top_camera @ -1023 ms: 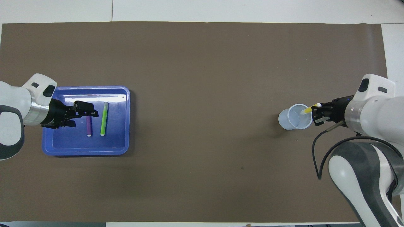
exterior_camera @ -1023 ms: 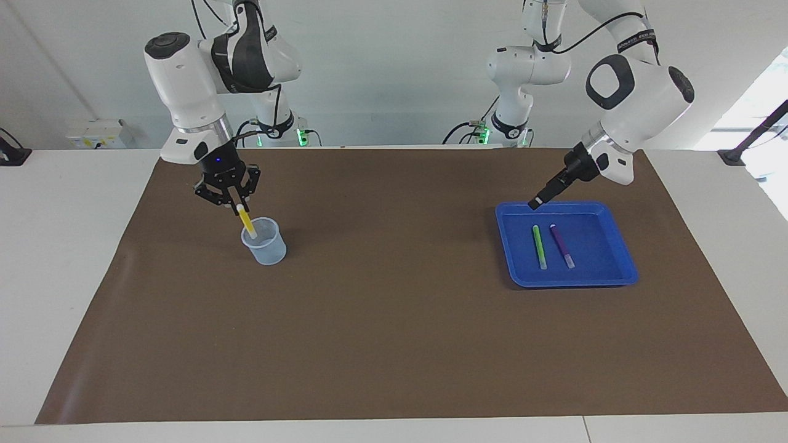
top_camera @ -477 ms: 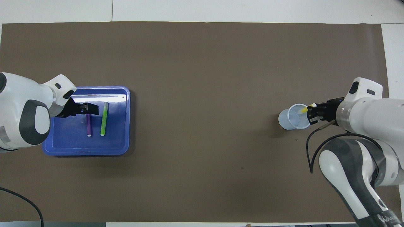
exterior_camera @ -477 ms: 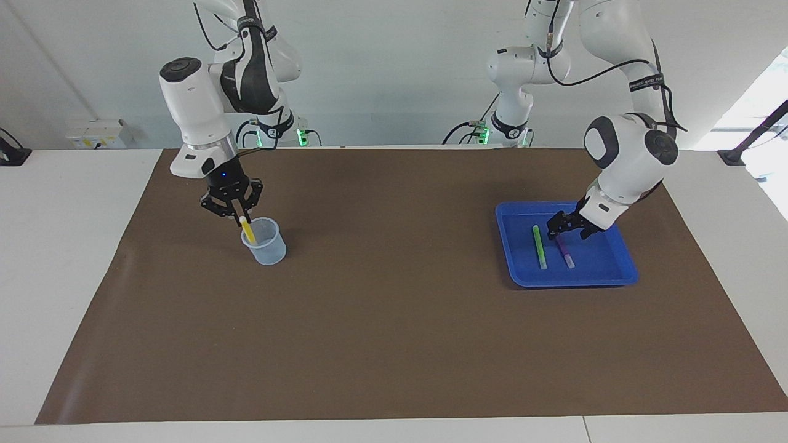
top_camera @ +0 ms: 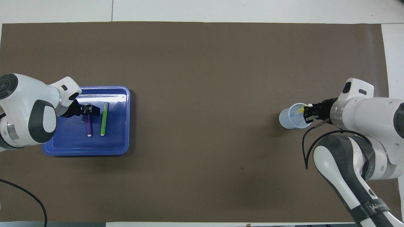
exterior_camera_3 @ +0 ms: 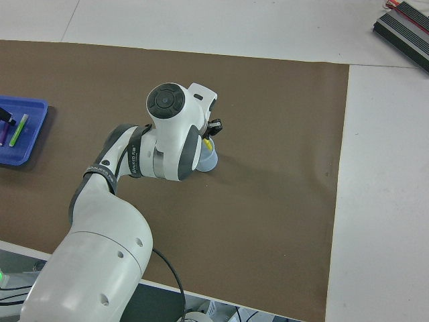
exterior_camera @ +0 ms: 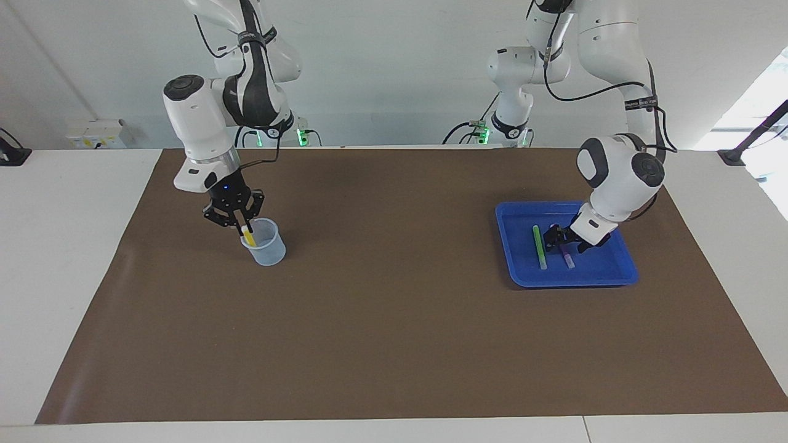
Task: Transfer and insert pens with both arms
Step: 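Drop the yellow pen in the cup while the left gripper reaches the tray, then lift the purple pen with the left gripper while the right gripper approaches, then pass the purple pen from the left gripper into the right gripper, then open the left gripper while the right gripper carries the purple pen away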
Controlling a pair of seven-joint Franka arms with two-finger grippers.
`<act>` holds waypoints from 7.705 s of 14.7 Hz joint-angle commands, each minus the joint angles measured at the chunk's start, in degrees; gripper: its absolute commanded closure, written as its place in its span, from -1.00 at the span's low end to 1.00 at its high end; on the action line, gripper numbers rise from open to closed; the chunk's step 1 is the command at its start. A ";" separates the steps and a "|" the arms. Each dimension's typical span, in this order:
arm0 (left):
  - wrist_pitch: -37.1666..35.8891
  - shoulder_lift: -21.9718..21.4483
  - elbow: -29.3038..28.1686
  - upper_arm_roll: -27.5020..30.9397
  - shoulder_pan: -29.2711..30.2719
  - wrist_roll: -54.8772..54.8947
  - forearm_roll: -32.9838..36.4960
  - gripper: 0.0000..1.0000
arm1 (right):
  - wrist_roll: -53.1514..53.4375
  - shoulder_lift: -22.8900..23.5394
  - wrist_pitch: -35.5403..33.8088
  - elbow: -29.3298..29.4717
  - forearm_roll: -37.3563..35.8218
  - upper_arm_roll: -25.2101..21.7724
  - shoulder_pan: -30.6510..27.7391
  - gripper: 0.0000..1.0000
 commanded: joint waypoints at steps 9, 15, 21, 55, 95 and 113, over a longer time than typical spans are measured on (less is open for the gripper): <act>0.99 -1.00 -2.42 -0.04 1.69 1.40 3.50 -0.48 | -0.13 0.12 1.46 -0.64 0.14 -0.09 -1.03 -0.41; 0.82 -1.09 -2.51 -0.04 1.51 1.31 3.50 0.66 | 2.13 1.35 0.58 3.13 0.23 -1.15 -1.03 -0.85; 0.73 -1.09 -2.42 -0.04 1.69 1.31 3.50 1.00 | 13.56 1.26 -12.84 12.79 -0.47 -1.15 -0.94 -1.00; -37.68 -14.17 19.56 -4.08 -4.64 -81.63 -41.48 1.00 | 29.22 2.41 -45.13 36.45 1.33 1.57 1.00 -1.00; -5.42 -26.66 -1.55 -4.70 -19.75 -107.76 -57.32 1.00 | 48.65 4.08 -17.79 33.73 28.27 26.45 1.70 -0.18; -6.04 -26.66 -1.19 -4.70 -19.05 -103.12 -51.19 -1.00 | 47.86 3.90 -18.67 31.45 11.60 24.78 0.82 1.00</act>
